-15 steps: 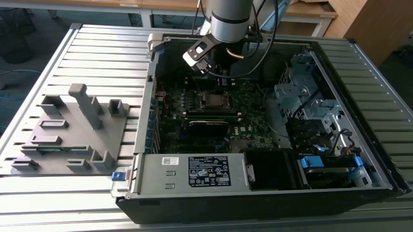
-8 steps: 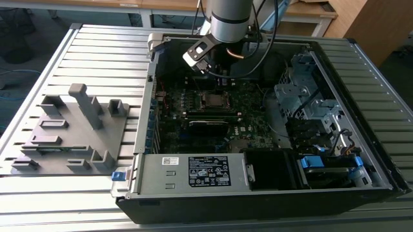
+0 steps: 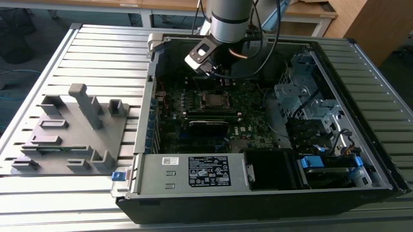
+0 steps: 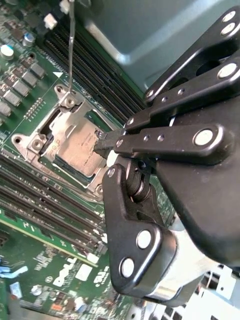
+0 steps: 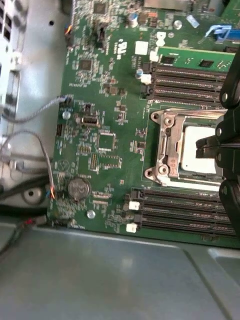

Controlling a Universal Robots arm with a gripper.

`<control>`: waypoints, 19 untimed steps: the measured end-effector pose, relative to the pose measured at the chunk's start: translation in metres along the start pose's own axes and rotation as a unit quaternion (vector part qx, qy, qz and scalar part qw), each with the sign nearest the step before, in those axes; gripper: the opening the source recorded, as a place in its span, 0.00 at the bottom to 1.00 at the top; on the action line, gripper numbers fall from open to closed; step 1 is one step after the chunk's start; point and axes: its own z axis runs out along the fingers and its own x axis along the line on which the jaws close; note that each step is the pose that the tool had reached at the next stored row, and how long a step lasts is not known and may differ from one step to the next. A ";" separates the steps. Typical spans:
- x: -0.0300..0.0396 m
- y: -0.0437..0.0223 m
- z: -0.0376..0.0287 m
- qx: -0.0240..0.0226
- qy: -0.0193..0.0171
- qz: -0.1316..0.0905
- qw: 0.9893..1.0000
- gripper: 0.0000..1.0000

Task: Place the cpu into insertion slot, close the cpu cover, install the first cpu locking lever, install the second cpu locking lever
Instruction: 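Close the cpu cover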

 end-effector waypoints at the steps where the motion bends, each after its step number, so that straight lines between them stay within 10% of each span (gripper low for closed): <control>1: 0.0000 0.0000 0.0000 0.000 0.000 -0.008 1.000 0.10; 8: 0.0000 0.0000 0.0002 0.000 0.001 -0.063 0.998 0.10; 16: 0.0000 0.0000 0.0006 0.000 0.002 -0.121 0.993 0.10; 19: -0.0001 0.0000 0.0006 0.000 0.001 -0.121 0.993 0.10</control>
